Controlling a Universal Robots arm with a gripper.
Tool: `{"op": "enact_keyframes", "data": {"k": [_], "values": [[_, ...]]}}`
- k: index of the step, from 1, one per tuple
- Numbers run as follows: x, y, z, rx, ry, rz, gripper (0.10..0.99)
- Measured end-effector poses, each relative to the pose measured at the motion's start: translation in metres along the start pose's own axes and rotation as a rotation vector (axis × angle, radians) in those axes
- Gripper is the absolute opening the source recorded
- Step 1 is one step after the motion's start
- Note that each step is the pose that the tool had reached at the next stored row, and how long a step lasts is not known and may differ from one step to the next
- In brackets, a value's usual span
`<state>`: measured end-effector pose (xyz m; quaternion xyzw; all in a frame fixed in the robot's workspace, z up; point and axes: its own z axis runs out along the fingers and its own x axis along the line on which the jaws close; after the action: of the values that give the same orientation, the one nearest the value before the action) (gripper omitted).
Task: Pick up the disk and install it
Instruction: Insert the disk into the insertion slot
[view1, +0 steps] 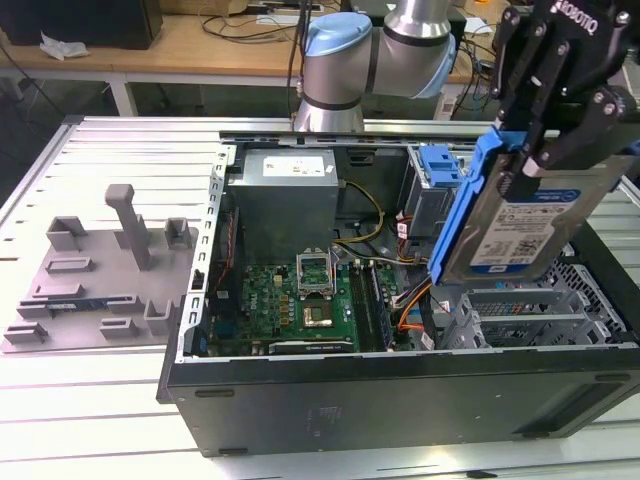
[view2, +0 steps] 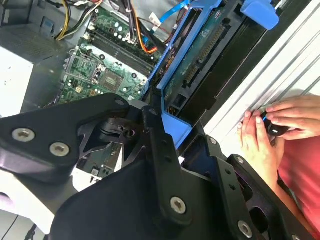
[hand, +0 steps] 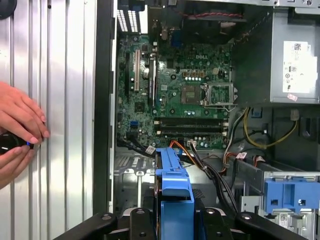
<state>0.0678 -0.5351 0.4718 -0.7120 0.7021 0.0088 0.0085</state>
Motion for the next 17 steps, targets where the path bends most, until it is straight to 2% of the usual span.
{"op": "enact_keyframes", "data": {"k": [5, 9, 11, 13, 17], "values": [[0.0053, -0.0113, 0.0012, 0.000, 0.0000, 0.002, 0.369], [0.0077, -0.0278, 0.0017, 0.000, 0.0001, 0.002, 0.369], [0.0097, -0.0386, 0.0019, 0.000, 0.0000, 0.002, 0.369], [0.0111, -0.0414, 0.0022, 0.000, 0.0000, 0.002, 0.369], [0.0123, -0.0414, 0.0024, 0.000, 0.0002, 0.003, 0.369]]}}
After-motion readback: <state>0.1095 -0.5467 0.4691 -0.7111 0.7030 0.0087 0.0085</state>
